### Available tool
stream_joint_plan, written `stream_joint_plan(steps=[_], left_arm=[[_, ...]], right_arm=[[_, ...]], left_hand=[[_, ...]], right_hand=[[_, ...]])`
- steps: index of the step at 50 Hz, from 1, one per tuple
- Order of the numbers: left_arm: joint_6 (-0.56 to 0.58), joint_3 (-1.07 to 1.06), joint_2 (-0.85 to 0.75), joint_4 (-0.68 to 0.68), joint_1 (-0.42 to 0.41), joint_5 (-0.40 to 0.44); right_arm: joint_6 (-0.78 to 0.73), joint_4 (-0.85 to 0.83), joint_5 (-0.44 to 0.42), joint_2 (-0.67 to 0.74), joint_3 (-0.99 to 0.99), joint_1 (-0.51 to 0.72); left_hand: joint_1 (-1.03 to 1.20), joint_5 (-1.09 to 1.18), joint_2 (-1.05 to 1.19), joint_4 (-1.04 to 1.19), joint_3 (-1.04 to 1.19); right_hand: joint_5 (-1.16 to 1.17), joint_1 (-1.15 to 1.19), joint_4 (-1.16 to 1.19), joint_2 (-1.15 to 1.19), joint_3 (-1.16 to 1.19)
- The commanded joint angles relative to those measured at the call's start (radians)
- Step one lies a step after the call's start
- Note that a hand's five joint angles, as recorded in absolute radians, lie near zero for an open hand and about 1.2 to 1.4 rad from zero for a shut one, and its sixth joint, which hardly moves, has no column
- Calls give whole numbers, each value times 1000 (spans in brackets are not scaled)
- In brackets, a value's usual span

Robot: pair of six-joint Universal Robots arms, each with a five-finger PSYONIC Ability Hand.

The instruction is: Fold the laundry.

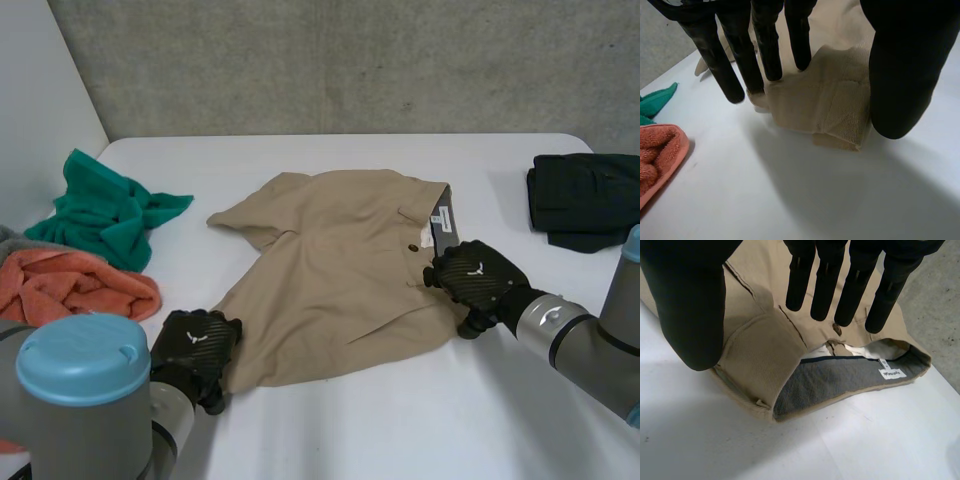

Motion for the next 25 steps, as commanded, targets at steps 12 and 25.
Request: stream_joint_plan(steps=[12, 25], left_arm=[[18, 112, 149, -20, 71, 113], [9, 610, 434, -417, 110, 211]], right_arm=[[-19, 268, 28, -172, -124, 5], [142, 595, 60, -492, -554, -72]], left_hand=[[882, 890, 891, 891, 895], [882, 890, 891, 891, 895]], right_hand=[[805, 816, 810, 811, 807], [805, 816, 810, 811, 807]])
